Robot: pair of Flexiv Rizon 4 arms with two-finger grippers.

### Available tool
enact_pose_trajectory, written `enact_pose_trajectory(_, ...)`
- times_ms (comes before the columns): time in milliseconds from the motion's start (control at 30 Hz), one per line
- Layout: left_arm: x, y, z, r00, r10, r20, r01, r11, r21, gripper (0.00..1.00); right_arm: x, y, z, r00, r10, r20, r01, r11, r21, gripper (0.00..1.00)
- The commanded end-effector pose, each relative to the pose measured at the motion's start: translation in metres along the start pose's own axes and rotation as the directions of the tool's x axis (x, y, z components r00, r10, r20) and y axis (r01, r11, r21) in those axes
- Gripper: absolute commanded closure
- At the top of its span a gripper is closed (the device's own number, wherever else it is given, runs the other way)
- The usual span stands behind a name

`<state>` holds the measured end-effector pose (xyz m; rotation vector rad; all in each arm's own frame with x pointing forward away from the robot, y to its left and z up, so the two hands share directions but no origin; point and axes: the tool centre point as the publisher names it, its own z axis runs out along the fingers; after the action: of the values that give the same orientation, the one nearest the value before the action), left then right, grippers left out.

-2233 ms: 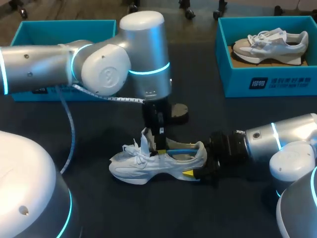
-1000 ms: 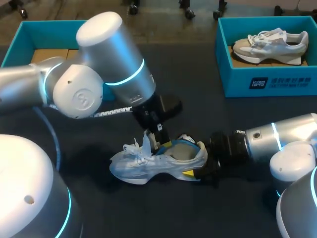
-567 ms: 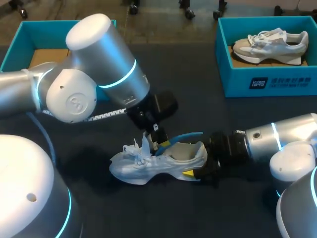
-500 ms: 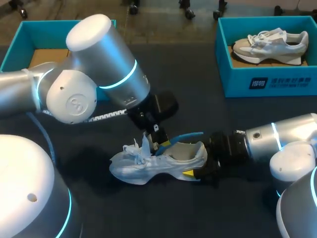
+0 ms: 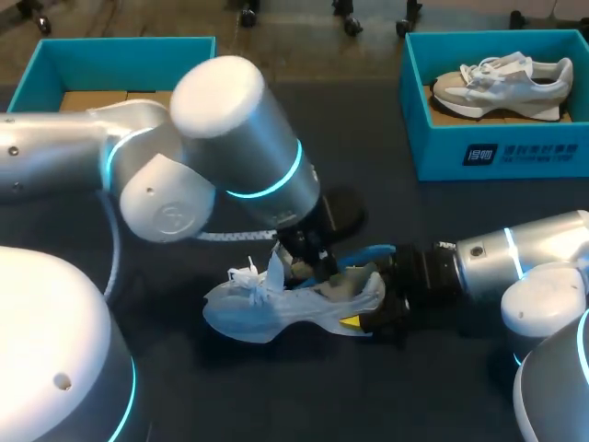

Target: Take the shoe out of the shoebox, open the shoe tongue, remove and reinsert the insole, then place the shoe into the shoebox

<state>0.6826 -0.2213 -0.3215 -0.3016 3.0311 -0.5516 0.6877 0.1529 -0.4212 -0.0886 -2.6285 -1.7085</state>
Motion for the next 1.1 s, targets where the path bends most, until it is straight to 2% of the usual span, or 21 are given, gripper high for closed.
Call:
enact_pose_trajectory(33, -0.003, -0.011, 0.011, 1.0, -0.006, 0.015, 0.007, 1.0, -0.03, 0.63, 0.001, -0.003, 0.001, 1.0, 0.001, 0.0, -0.001, 1.0, 0.008, 1.0)
enact_pose_trajectory(67, -0.004, -0.011, 0.011, 1.0, -0.008, 0.011, 0.008, 0.999, -0.033, 0.57, 0.001, -0.003, 0.001, 1.0, 0.001, 0.0, -0.001, 1.0, 0.008, 1.0)
enact_pose_trajectory(133, -0.003, -0.008, 0.006, 1.0, -0.001, -0.004, 0.001, 1.0, -0.024, 0.55, 0.001, -0.003, 0.001, 1.0, 0.001, 0.0, -0.001, 1.0, 0.008, 1.0)
enact_pose_trajectory(333, 0.005, 0.001, -0.009, 1.0, 0.029, 0.006, -0.029, 0.999, 0.016, 0.55, 0.001, -0.003, 0.001, 1.0, 0.001, 0.0, -0.001, 1.0, 0.008, 1.0)
enact_pose_trajectory(500, 0.008, 0.001, -0.021, 0.998, 0.031, 0.055, -0.034, 0.997, 0.065, 0.55, 0.001, -0.003, 0.001, 1.0, 0.001, 0.0, -0.001, 1.0, 0.008, 1.0)
enact_pose_trajectory(733, 0.011, 0.001, -0.022, 0.993, 0.022, 0.112, -0.034, 0.993, 0.109, 0.53, 0.001, -0.003, 0.001, 1.0, 0.001, 0.0, -0.001, 1.0, 0.008, 1.0)
enact_pose_trajectory(767, 0.011, 0.001, -0.022, 0.992, 0.02, 0.121, -0.035, 0.992, 0.122, 0.51, 0.001, -0.003, 0.001, 1.0, 0.001, 0.0, -0.001, 1.0, 0.008, 1.0)
enact_pose_trajectory(833, 0.011, 0.0, -0.022, 0.992, 0.022, 0.126, -0.039, 0.99, 0.135, 0.29, 0.001, -0.003, 0.001, 1.0, 0.001, 0.0, -0.001, 1.0, 0.008, 1.0)
enact_pose_trajectory(900, 0.01, -0.003, -0.021, 0.992, 0.019, 0.127, -0.037, 0.989, 0.141, 0.25, 0.001, -0.003, 0.001, 1.0, 0.001, 0.0, -0.001, 1.0, 0.008, 1.0)
enact_pose_trajectory(1000, 0.008, -0.007, -0.018, 0.992, 0.015, 0.125, -0.033, 0.989, 0.145, 0.26, 0.001, -0.003, 0.001, 1.0, 0.001, 0.0, -0.001, 1.0, 0.008, 1.0)
enact_pose_trajectory(1100, 0.008, -0.008, -0.014, 0.992, 0.015, 0.127, -0.035, 0.987, 0.158, 0.33, 0.001, -0.003, 0.001, 1.0, 0.001, 0.0, -0.001, 1.0, 0.008, 1.0)
